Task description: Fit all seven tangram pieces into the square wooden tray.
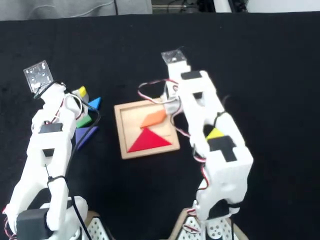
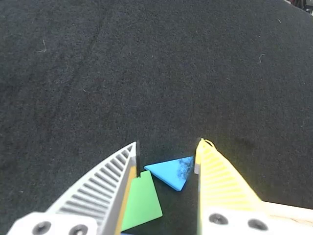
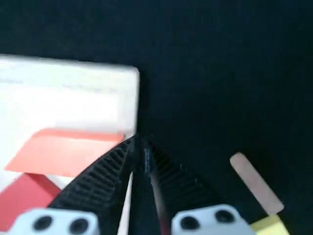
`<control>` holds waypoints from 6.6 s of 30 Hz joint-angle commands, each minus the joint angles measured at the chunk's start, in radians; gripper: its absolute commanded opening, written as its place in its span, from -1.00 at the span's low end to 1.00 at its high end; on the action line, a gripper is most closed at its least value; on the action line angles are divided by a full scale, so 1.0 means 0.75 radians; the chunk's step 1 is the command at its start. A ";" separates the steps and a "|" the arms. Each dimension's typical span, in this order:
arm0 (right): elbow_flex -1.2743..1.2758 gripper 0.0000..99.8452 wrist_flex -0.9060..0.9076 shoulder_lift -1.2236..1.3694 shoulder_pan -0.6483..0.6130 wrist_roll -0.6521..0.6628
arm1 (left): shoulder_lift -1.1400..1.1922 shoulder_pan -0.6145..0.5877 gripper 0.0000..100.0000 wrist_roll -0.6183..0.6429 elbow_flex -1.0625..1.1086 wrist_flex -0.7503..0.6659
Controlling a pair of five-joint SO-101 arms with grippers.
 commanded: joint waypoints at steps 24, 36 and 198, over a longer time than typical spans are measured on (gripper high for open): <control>-0.056 -0.97 0.184 -0.071 -0.094 0.018 | -0.049 0.021 -0.61 -0.010 -0.021 -0.029; -0.218 -0.97 0.115 0.126 -0.094 0.020 | -0.049 0.021 -0.61 -0.010 -0.019 -0.029; -0.377 -0.98 0.718 0.134 -0.321 2.809 | -0.051 -0.095 -0.61 -0.008 -0.021 -0.096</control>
